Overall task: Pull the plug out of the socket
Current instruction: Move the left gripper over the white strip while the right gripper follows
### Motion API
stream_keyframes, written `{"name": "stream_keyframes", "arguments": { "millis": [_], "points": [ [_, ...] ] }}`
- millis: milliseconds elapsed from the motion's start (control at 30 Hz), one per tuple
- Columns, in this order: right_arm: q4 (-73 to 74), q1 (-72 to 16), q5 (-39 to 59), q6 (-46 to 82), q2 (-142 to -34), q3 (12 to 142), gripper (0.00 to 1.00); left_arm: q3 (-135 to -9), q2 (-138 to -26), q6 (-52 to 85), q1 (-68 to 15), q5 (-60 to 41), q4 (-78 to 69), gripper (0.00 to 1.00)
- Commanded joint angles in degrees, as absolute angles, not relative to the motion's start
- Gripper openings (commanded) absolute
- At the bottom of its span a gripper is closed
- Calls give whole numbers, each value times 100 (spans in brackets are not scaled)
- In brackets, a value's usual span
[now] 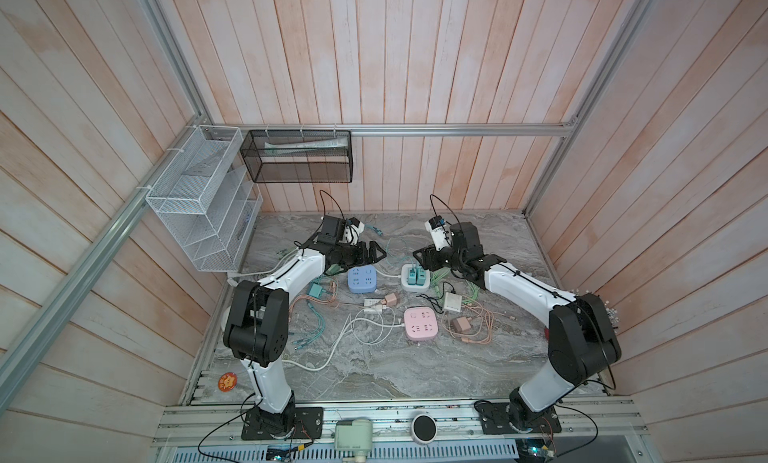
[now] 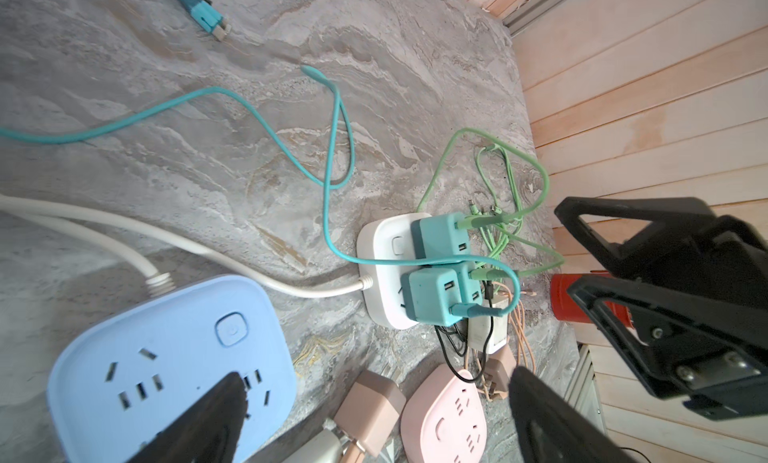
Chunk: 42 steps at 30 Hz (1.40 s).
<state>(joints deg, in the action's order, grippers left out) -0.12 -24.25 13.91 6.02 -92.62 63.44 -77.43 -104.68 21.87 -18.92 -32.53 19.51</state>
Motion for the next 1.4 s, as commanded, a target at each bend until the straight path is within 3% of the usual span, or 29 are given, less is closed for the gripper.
{"name": "stream_keyframes", "arguments": {
  "millis": [0, 400, 633, 867, 1367],
  "points": [
    [101, -2227, 1203, 799, -8896, 6102, 63, -7893, -10590, 2043, -2093, -2972, 1807, 100],
    [-255, -2163, 998, 1390, -7827, 5077, 60, -7928, -10714, 1532, -2666, -2908, 1778, 100],
    [-119, -2163, 1453, 1700, -7776, 4643, 51, -7971, -10779, 1101, -3013, -2975, 1837, 98],
    [676, -2155, 1934, 2063, -8131, 4247, 50, -8133, -10983, 767, -3216, -2974, 1894, 92],
    [1419, -2153, 2516, 2041, -9650, 4830, 46, -8401, -11440, 475, -3327, -2631, 1918, 86]
  ]
}}
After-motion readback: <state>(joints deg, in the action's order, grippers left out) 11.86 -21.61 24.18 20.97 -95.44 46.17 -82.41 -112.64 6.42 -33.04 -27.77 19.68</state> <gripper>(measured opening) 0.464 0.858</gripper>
